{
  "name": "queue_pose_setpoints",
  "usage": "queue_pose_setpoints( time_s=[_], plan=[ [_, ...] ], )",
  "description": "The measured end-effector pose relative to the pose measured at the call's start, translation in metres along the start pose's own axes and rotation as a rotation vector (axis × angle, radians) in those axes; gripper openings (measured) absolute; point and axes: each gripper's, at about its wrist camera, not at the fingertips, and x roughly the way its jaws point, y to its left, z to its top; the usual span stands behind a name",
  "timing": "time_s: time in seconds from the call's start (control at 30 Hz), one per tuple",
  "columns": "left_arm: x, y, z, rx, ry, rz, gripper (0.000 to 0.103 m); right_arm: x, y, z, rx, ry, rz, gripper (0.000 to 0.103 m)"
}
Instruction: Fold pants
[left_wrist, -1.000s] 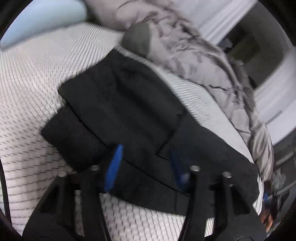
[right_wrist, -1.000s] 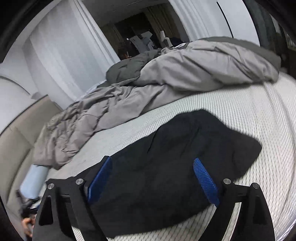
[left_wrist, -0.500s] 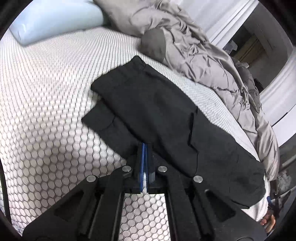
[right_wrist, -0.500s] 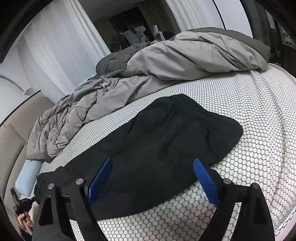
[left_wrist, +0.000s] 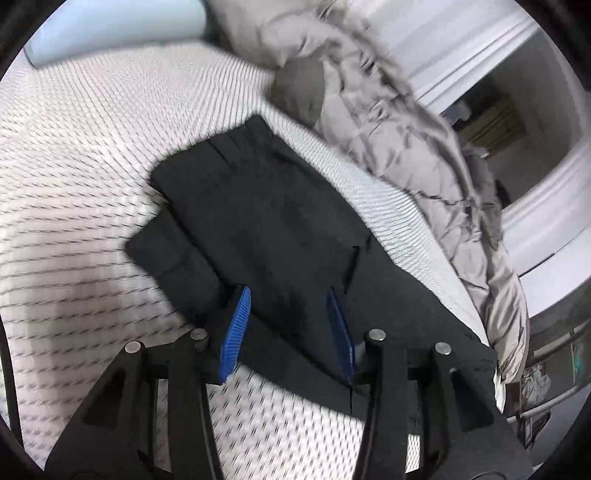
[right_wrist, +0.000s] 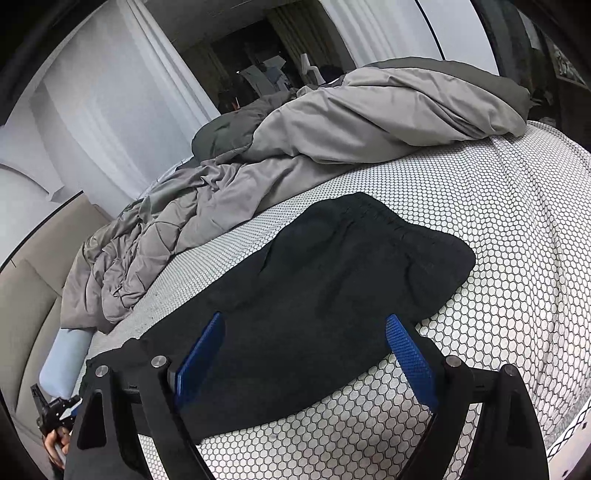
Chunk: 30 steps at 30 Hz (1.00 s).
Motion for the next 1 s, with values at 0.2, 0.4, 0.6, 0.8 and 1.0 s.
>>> queue_pose_setpoints(
  time_s=[0.2, 0.4, 0.6, 0.8, 1.0],
  plan=[
    [0.022, -0.014, 0.011, 0.014, -0.036, 0.043, 0.0, 0.003, 0.002, -0.001, -0.005, 0.007, -0.008, 0.091],
    [-0.002, -0.015, -0.004, 0.097, -0.03, 0.11, 0.002, -0.003, -0.004, 0.0, 0.003, -0.003, -0.008, 0.091],
    [-0.018, 0.005, -0.008, -0.003, 0.0, 0.056, 0.025, -0.008, -0.005, -0.001, 0.006, 0.005, 0.004, 0.091],
    [-0.001, 0.023, -0.013, -0.087, 0.069, -0.028, 0.058, -0.02, -0.031, 0.003, 0.069, -0.004, -0.006, 0.091],
    [0.024, 0.024, 0.008, -0.155, -0.007, -0.053, 0.035, 0.006, -0.085, 0.003, 0.277, 0.099, 0.003, 0.091]
  ],
)
